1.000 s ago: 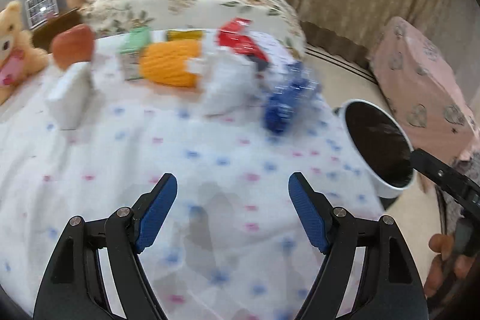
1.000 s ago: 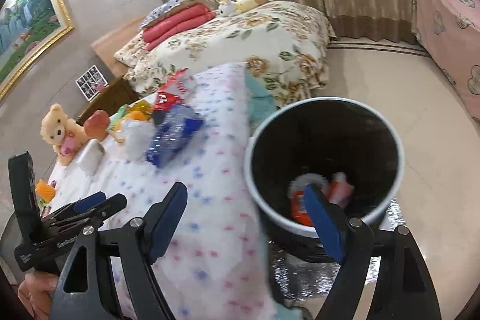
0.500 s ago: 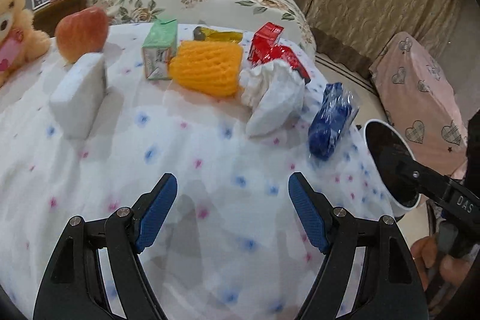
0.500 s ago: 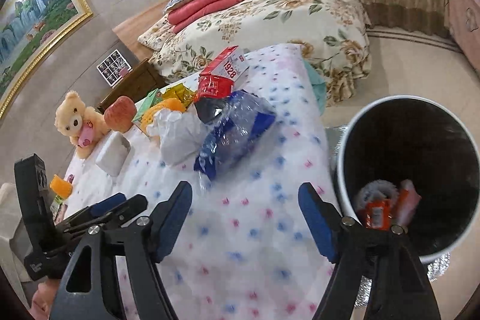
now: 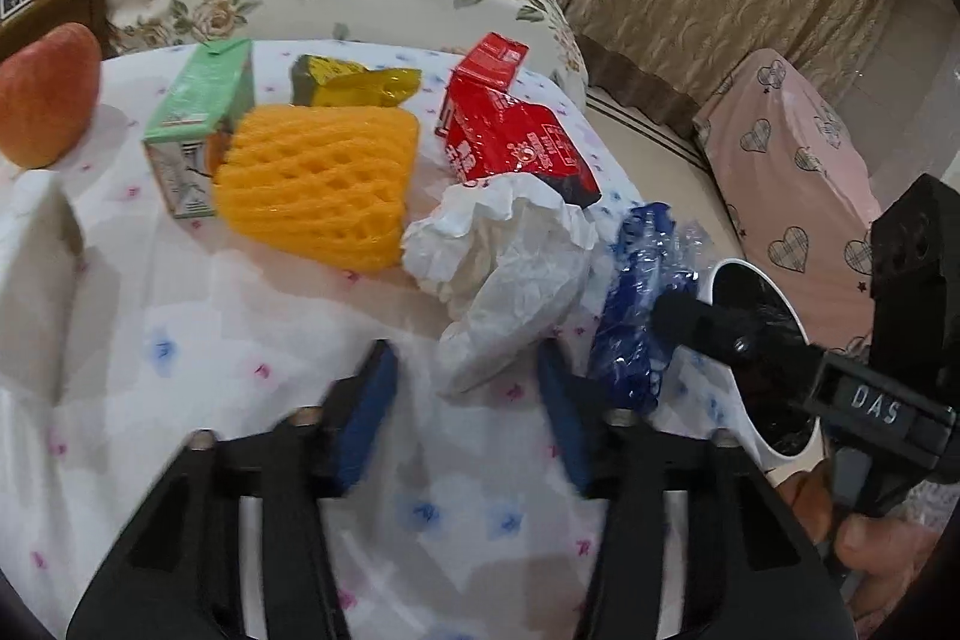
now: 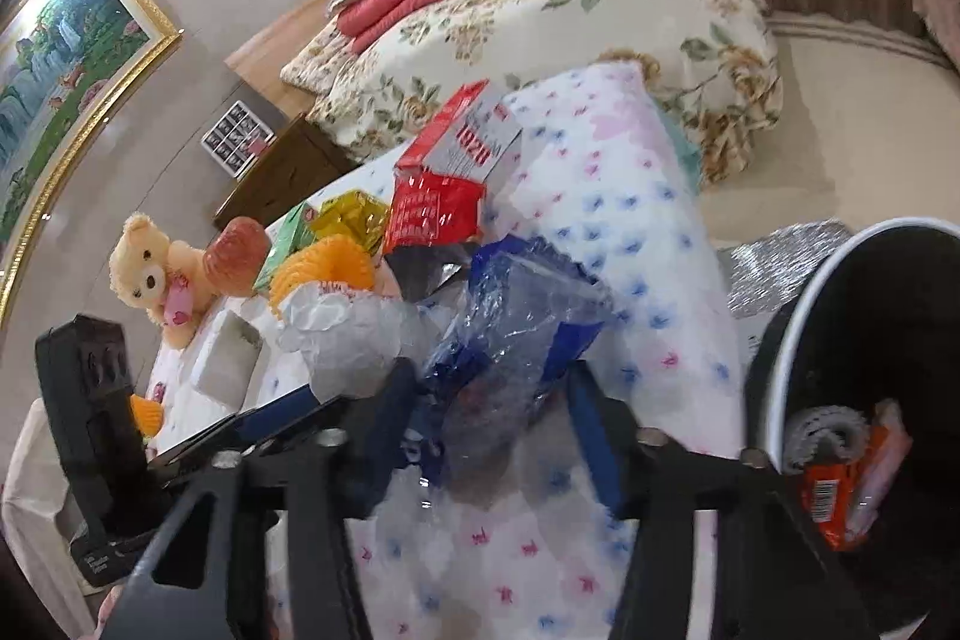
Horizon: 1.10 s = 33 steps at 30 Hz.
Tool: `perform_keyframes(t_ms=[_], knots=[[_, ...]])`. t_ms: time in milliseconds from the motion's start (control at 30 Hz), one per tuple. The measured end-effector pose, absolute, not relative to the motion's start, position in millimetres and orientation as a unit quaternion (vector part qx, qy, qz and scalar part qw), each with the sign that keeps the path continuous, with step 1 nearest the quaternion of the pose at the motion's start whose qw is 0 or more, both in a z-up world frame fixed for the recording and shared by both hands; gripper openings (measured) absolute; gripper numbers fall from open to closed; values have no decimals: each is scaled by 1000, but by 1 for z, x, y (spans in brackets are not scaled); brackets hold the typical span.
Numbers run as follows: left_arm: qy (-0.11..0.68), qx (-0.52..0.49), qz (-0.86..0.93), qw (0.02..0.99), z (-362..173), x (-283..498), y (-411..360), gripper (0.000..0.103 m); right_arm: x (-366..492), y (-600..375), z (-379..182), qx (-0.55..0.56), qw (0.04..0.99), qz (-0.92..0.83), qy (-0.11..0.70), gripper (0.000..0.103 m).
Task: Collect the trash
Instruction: 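Grasp the white tissue with the left tool while the right grasps the blue plastic bottle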
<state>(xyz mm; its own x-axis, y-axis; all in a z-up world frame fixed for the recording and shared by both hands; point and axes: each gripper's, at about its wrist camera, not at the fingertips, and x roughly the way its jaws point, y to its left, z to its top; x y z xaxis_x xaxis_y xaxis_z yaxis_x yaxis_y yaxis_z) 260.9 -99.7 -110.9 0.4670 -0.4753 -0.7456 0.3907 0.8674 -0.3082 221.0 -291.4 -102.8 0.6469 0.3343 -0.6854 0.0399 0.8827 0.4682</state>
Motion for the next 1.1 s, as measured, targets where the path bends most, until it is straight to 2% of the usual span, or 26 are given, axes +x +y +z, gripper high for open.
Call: perform_keyframes(t_ms=[33, 133, 633, 1100], knots=[[451, -48, -261, 852, -111, 261, -102, 24, 220, -291, -103, 227, 879, 84, 410, 44], [444, -36, -273, 853, -109, 253, -107, 21, 212, -290, -102, 234, 877, 97, 409, 40], [445, -37, -284, 849, -99, 184, -109, 21, 132, -309, -89, 221, 889, 77, 393, 39], [437, -14, -305, 846, -86, 153, -139, 21, 82, -345, -83, 226, 898, 33, 375, 39]])
